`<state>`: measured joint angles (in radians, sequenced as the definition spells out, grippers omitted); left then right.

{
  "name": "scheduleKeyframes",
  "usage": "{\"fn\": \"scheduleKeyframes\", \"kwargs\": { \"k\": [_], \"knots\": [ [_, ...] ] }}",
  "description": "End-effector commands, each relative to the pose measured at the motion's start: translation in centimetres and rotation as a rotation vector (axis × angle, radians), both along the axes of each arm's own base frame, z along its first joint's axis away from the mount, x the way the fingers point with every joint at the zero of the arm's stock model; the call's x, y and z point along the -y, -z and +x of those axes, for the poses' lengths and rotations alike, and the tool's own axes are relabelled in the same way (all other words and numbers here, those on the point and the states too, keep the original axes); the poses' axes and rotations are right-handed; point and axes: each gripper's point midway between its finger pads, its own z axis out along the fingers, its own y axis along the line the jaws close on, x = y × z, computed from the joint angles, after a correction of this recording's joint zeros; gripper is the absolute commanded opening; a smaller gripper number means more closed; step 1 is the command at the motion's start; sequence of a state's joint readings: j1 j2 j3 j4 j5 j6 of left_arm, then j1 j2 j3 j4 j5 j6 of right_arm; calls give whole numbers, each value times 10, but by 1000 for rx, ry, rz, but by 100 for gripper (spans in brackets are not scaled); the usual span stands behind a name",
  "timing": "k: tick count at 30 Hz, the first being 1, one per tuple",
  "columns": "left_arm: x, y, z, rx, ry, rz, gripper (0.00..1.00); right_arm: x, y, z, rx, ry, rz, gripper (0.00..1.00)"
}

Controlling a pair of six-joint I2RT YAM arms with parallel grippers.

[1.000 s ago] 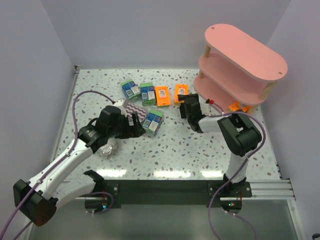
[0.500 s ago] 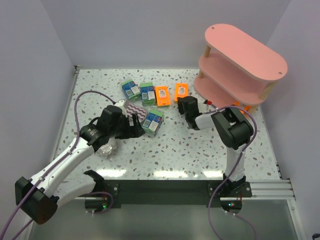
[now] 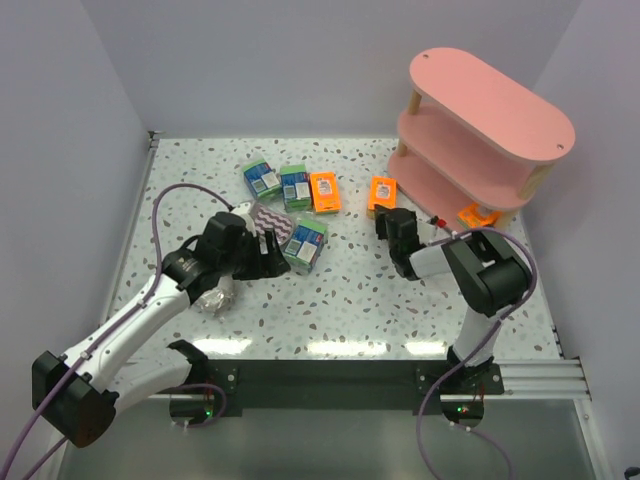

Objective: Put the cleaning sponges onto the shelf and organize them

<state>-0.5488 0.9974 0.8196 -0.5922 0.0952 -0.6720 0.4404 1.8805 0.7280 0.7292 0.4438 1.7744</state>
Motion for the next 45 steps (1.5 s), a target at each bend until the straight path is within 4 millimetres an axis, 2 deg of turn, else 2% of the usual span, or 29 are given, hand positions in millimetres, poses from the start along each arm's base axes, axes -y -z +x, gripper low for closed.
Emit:
{"fn": "scheduleKeyframes", "kwargs": {
  "k": [1, 3, 6, 12, 17, 18, 19, 24, 32, 34, 37, 45],
  "knots": [
    [7, -7, 5, 21, 1, -53, 80, 27, -42, -11, 97, 83, 33, 0],
    [9, -7, 5, 21, 9, -64, 80, 39, -54, -19, 115, 102, 32, 0],
    [13, -6, 5, 17, 19, -78, 79, 55, -61, -26, 120, 126, 19, 0],
    [19, -6, 6, 10, 37, -98, 77, 95, -60, -30, 126, 251, -15, 0],
    [20, -4, 4, -5, 50, -92, 77, 125, -57, -23, 149, 382, -57, 0],
    [20, -3, 4, -11, 53, -87, 76, 126, -63, -19, 177, 393, -44, 0],
    [20, -3, 5, -12, 57, -84, 76, 130, -53, -15, 162, 403, -51, 0],
    [22, -3, 6, -22, 70, -69, 76, 135, -44, -2, 161, 444, -33, 0],
    [22, 2, 6, -42, 81, -52, 75, 147, -33, 3, 84, 527, -71, 0],
    [23, 3, 6, -47, 86, -53, 74, 152, -43, 6, 84, 558, -81, 0],
    [24, 3, 7, -47, 89, -52, 74, 159, -43, 4, 30, 581, -118, 0],
    [27, 3, 9, -51, 110, -43, 74, 174, -41, 5, 15, 619, -132, 0]
  ]
}}
